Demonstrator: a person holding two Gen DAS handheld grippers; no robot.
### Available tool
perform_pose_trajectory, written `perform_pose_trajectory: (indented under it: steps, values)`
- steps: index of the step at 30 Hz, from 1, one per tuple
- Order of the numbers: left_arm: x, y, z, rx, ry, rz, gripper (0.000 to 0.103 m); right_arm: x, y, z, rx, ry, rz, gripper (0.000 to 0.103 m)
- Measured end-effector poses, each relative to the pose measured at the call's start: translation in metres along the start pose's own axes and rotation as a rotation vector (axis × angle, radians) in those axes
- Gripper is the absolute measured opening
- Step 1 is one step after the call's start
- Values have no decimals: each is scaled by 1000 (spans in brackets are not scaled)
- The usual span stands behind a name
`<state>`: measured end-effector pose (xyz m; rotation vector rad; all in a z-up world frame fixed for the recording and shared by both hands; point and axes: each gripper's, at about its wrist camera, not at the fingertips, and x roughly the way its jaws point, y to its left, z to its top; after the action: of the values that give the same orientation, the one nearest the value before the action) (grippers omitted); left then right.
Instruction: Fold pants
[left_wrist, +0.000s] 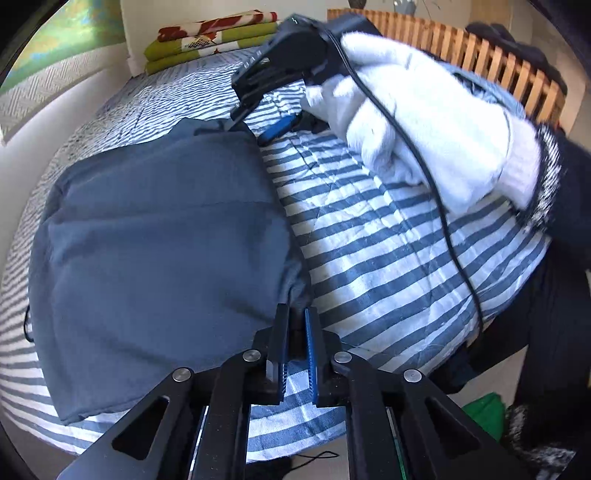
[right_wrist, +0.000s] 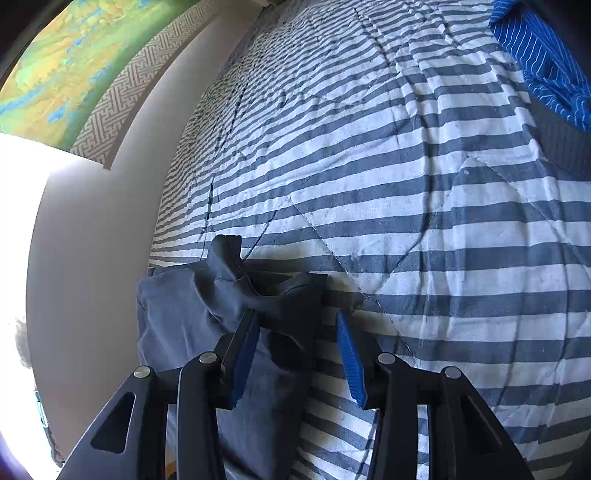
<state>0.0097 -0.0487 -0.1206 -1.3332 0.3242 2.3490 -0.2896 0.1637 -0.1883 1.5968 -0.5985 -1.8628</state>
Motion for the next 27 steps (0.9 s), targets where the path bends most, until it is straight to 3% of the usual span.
perform_pose_trajectory:
  steps: [5, 7, 10, 14, 18, 23, 25, 27]
  values:
    - [-8, 10, -3, -53, -23, -44, 6, 0, 4, 4, -9, -2, -20, 37]
    - [-12, 7, -3, -40, -19, -51, 6, 2, 11, 7, -29, 13, -32, 10]
    - [-24, 8, -5, -26, -32, -65, 5, -5, 24, 8, -77, -14, -63, 3]
    - [-34, 8, -19, -29, -29, -73, 3, -7, 28, 15, -80, -53, -90, 1]
    - [-30, 8, -27, -67, -35, -89, 3, 6, 29, 10, -97, -34, -111, 2]
    - [-35, 5, -26, -81, -60, -113, 4, -8, 23, 22, -86, -46, -128, 2]
    - [-42, 3, -25, -81, -61, -151, 4, -22, 25, 28, -84, -106, -184, 6]
    - [-53, 4, -25, -86, -83, -147, 4, -39, 27, 33, -105, -149, -185, 7]
